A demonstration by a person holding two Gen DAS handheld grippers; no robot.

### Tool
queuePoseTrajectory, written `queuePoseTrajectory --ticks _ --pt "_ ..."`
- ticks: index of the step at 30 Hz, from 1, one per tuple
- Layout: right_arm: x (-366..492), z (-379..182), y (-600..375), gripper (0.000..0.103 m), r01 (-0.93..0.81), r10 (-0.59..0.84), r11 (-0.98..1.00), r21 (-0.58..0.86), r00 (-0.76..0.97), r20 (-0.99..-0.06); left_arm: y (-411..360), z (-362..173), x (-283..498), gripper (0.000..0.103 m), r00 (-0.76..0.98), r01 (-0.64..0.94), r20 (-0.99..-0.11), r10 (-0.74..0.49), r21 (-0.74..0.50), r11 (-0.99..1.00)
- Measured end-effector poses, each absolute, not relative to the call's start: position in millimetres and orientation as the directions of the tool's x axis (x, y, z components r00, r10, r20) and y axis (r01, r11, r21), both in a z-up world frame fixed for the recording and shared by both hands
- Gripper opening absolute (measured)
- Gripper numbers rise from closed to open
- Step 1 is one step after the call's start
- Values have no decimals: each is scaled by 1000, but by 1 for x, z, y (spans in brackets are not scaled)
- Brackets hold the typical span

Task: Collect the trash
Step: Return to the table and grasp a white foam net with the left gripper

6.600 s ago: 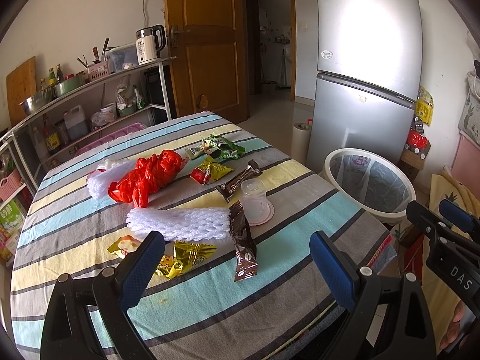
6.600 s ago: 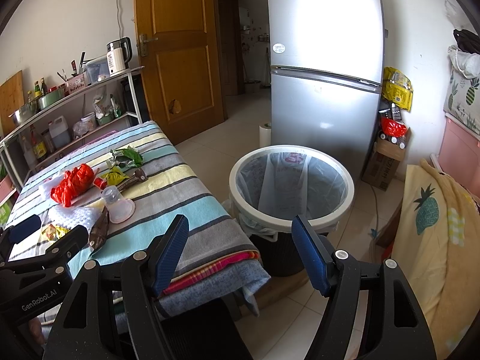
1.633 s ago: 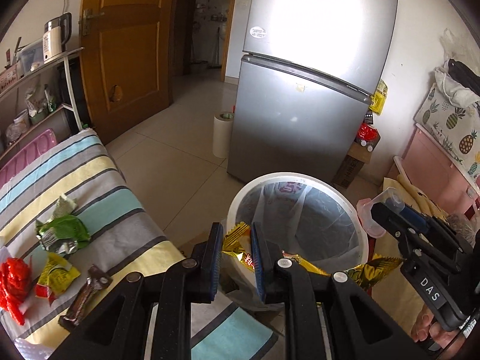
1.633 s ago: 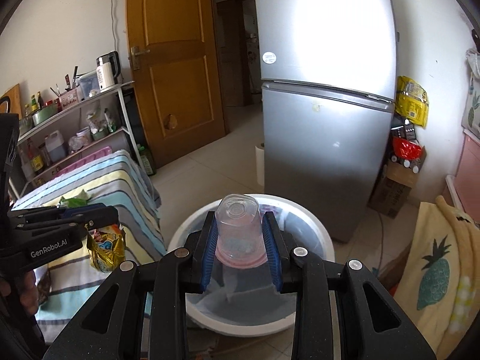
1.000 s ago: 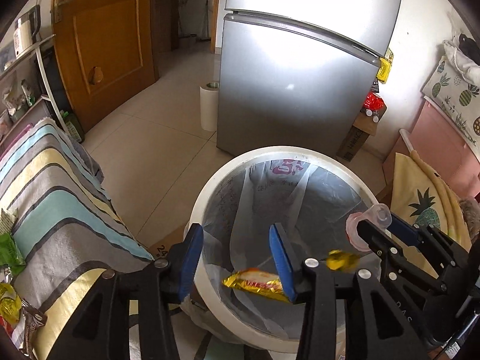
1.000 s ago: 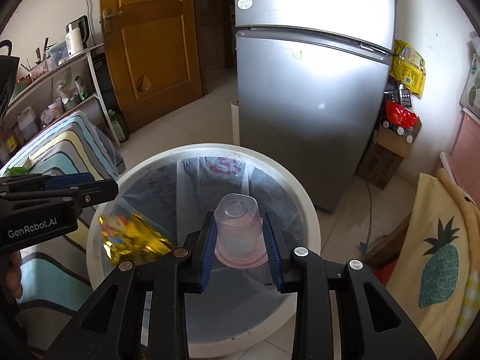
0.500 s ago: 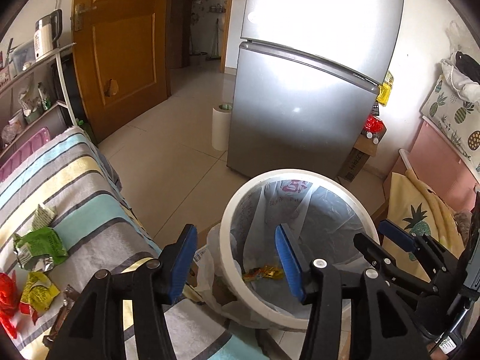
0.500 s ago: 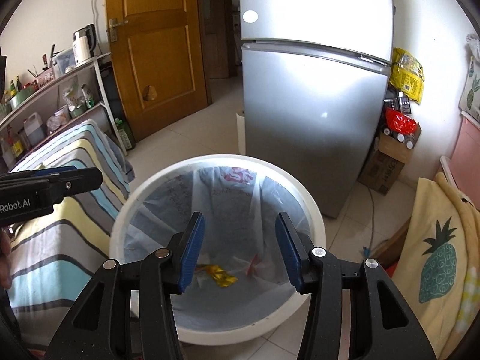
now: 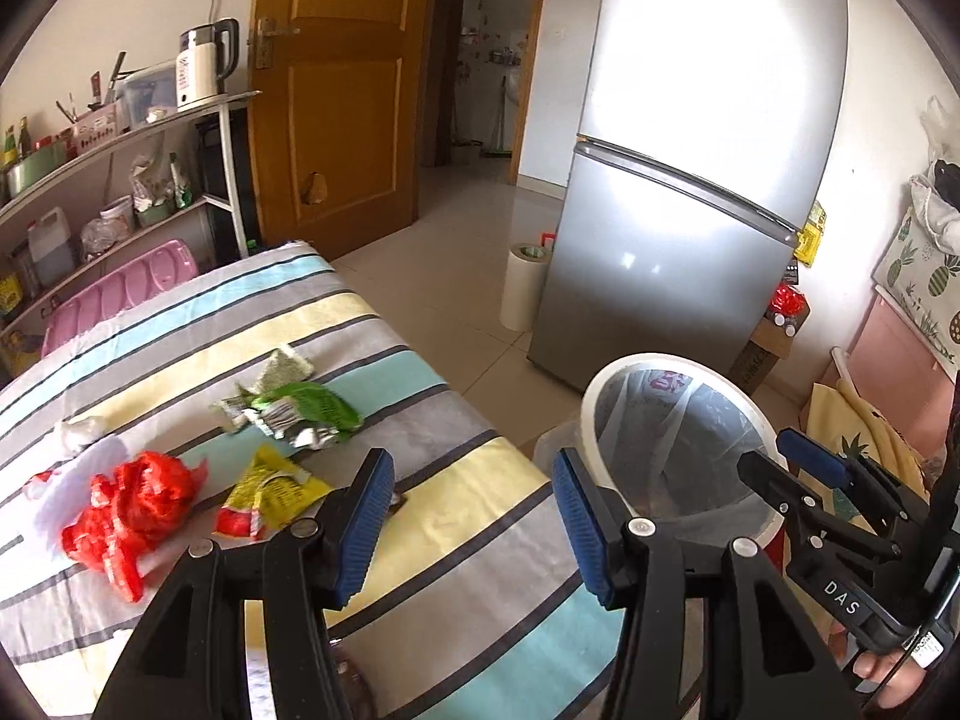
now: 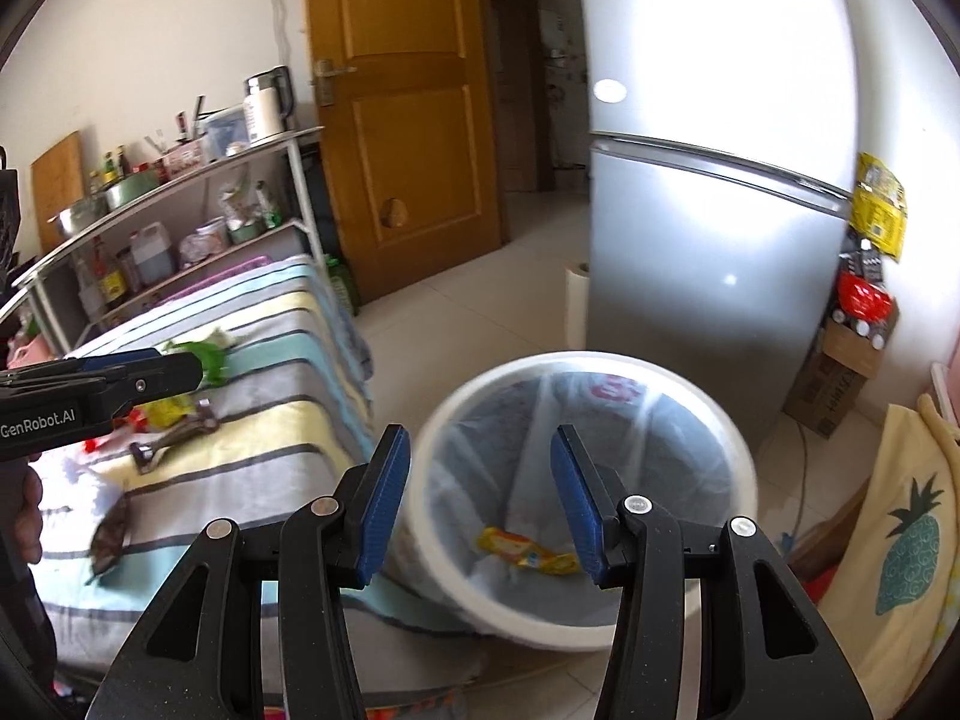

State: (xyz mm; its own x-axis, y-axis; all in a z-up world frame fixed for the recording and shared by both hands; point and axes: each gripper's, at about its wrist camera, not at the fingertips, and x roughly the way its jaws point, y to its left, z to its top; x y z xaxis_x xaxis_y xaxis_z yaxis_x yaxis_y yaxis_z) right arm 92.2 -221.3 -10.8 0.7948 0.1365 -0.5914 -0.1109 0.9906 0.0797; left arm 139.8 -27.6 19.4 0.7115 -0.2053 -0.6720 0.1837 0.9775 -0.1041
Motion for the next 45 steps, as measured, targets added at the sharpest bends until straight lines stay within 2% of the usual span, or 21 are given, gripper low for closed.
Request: queuePoseTrajectory --ticks 4,19,24,33,35,45 --pt "91 -11 -189 50 -186 195 980 76 782 -592 14 24 117 56 749 95 -651 -121 -75 993" --pt "86 -20 -68 50 -528 496 838 141 627 -601 145 18 73 63 747 -146 -664 23 -130 981" --pt "85 -26 -37 50 -591 528 796 127 577 -623 166 15 63 65 747 -176 -664 28 -157 972" --pt "86 -30 6 52 -712 603 691 122 475 -641 200 6 61 73 728 -241 -683 63 -168 956" --pt "88 -33 14 58 -725 605 677 123 454 -654 207 3 63 74 725 -244 -686 62 -172 954" --pt "102 -49 41 59 -748 576 654 112 397 -714 220 -11 90 81 687 -232 -724 64 -135 963"
